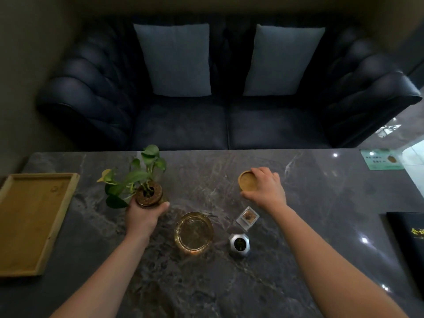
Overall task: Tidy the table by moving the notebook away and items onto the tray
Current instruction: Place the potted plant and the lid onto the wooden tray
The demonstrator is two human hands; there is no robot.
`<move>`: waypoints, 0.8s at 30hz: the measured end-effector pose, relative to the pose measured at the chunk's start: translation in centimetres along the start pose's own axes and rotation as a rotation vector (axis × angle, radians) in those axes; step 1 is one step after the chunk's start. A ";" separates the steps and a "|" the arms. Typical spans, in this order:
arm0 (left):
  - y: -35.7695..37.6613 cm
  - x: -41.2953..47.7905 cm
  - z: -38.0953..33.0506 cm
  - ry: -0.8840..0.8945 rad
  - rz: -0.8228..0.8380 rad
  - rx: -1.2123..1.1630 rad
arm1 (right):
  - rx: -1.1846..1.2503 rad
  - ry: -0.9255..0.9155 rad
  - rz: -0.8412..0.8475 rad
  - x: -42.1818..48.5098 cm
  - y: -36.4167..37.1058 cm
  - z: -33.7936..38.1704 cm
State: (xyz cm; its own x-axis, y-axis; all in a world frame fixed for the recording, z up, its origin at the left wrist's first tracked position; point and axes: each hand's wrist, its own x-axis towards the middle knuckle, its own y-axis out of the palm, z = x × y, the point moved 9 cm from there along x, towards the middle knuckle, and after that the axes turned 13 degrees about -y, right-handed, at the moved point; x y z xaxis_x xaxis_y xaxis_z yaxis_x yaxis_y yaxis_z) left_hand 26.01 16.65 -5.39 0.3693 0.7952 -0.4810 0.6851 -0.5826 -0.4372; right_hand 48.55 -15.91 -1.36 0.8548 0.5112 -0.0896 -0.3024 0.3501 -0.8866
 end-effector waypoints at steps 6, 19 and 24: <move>-4.6 -0.9 -0.1 0.076 -0.044 -0.007 | 0.014 -0.140 -0.031 -0.7 0.1 6.6; -19.0 1.4 2.8 0.031 -0.090 -0.031 | -0.015 -0.312 0.092 -1.6 7.2 22.1; -24.7 3.4 3.8 0.022 -0.137 -0.062 | -0.025 -0.385 0.171 -1.3 11.1 29.3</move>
State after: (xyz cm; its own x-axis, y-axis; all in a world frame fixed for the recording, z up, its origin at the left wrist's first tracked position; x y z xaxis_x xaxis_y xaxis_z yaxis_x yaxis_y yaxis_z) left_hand 7.94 33.12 0.88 0.2828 0.8702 -0.4034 0.7673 -0.4576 -0.4493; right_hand 31.74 10.37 2.19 0.5714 0.8181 -0.0646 -0.4120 0.2179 -0.8847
